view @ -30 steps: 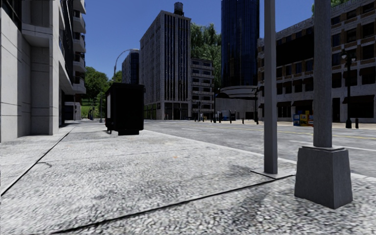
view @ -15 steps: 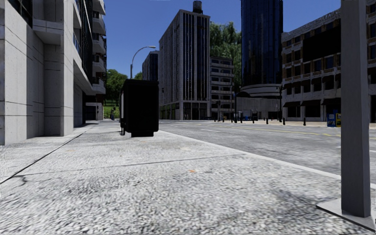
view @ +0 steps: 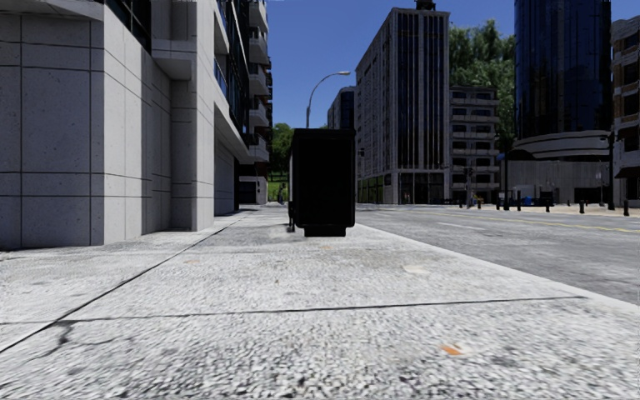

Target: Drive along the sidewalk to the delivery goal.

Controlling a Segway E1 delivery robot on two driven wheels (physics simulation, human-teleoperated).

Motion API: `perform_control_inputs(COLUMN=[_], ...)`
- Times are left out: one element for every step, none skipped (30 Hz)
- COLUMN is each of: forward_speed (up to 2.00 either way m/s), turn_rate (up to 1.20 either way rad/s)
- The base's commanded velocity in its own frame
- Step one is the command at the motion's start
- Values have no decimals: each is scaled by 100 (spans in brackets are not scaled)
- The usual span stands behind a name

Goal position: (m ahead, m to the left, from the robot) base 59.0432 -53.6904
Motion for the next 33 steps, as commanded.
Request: perform_control_inputs(forward_speed=[200, 200, 200, 200, 200, 200, 200, 200, 200, 200, 200, 200, 200, 200, 200, 200, 200, 200, 200, 200, 200, 200, 200, 200, 200, 200, 200, 200, 200, 200, 200, 200, 200], turn_rate=[57, 51, 51, 49, 48, 46, 46, 46, 46, 45, 22, 22, 22, 22, 22, 22, 22, 22, 21, 21, 20, 20, 20, 20, 20, 28, 28, 50, 70, 77, 79, 79, 74])
